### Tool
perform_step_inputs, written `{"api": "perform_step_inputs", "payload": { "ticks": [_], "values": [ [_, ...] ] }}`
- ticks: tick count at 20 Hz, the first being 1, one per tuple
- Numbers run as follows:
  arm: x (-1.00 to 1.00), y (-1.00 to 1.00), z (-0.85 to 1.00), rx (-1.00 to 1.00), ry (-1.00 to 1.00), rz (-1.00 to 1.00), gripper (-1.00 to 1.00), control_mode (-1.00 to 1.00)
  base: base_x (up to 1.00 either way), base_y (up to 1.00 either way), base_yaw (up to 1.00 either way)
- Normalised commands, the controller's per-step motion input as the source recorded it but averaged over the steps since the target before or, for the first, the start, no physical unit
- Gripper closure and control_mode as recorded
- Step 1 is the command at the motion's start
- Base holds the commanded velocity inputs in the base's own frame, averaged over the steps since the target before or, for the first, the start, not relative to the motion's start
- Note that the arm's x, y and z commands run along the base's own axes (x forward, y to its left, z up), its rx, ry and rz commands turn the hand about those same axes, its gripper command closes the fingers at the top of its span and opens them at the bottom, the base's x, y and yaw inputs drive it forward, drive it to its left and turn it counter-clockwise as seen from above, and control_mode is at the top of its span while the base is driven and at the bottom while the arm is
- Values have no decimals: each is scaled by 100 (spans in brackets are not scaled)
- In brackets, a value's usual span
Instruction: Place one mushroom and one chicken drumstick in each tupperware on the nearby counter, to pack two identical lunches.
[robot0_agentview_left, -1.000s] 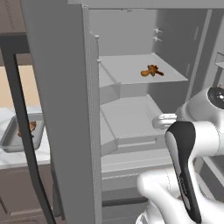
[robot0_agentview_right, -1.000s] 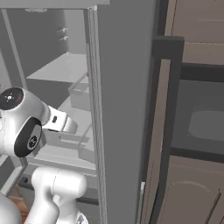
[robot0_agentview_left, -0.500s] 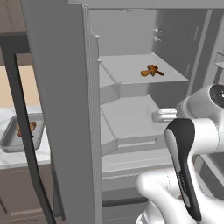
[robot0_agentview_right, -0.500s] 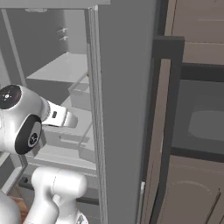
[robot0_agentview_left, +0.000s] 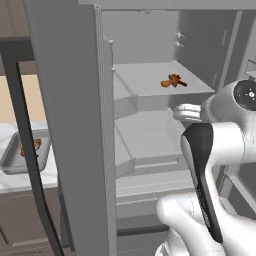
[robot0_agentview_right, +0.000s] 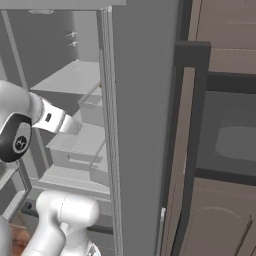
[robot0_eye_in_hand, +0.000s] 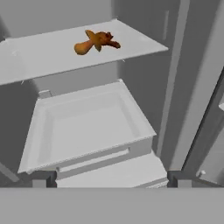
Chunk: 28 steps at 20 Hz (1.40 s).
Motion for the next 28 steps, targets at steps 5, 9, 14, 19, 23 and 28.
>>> {"api": "perform_step_inputs", "payload": {
  "ticks": [5,9,14,19,23,28],
  "values": [
    [10,-9,55,12,0,-13,-100,-100,0,0,0],
    [41,-7,30,11,0,-2,-100,-100,0,0,0],
    [60,0,-2,2,0,-1,-100,-100,0,0,0],
    [62,0,-5,0,0,-5,-100,-100,0,0,0],
    [67,0,-6,0,0,-9,-100,-100,0,0,0],
    [73,0,-16,0,3,-12,-100,-100,0,0,0]
  ]
}}
